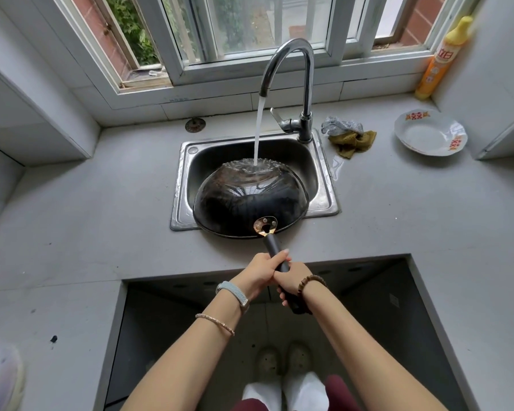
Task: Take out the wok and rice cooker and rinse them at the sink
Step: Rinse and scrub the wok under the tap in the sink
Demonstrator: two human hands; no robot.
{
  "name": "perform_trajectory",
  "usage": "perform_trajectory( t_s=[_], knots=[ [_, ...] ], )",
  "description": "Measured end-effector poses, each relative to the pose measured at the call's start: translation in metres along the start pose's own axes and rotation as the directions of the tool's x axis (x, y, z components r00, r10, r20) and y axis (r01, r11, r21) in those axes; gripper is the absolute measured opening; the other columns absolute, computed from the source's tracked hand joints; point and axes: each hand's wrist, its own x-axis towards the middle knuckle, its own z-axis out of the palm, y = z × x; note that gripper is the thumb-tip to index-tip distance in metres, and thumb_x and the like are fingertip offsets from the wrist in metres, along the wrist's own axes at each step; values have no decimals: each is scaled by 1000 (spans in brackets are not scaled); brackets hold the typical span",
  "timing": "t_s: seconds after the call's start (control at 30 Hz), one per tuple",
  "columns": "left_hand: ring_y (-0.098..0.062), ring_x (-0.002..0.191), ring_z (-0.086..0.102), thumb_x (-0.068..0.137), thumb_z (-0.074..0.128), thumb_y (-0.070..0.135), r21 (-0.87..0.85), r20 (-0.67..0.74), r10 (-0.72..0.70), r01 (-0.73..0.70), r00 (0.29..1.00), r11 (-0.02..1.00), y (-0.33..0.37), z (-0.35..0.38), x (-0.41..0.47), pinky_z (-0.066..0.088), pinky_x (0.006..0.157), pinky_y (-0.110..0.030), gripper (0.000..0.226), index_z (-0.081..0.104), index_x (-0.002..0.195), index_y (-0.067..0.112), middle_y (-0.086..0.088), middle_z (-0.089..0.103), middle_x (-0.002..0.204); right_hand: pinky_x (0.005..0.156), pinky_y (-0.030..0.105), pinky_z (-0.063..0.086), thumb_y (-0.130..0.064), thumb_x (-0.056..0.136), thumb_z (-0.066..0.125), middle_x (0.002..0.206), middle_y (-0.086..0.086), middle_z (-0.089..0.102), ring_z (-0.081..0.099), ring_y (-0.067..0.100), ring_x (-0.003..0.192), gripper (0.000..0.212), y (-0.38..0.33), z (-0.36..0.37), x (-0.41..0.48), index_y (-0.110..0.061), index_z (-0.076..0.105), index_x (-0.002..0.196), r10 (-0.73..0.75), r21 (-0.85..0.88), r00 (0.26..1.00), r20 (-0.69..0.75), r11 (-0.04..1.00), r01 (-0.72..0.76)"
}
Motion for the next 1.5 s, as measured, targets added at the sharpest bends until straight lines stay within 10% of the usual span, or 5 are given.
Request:
perform_trajectory(
  t_s=[0.5,0.77,1.5],
  knots=[
    [-12,61,55,94,58,32,176,-162,22,7,987,984,31,13,-3,43,57,-23,26,60,82,10,-2,60,70,36,19,40,-19,96,49,58,5,47,43,9,35,20,-12,-13,-13,-8,48,80,-24,214,996,83,977,5],
    [-29,89,70,82,63,46,397,-215,63,28,974,917,61,29,1,56,85,-43,49,66,99,0,-15,72,97,32,15,32,-16,97,49,57,3,40,36,6,32,19,-24,-38,-23,-9,42,80,-55,380,982,181,925,-18],
    [-32,106,62,93,55,40,694,-217,177,24,960,720,78,50,-13,47,85,-33,44,60,108,-1,-17,65,113,33,18,31,-23,97,51,55,0,40,33,6,36,26,-8,-54,-26,-10,42,77,-152,473,962,228,881,28]
  ],
)
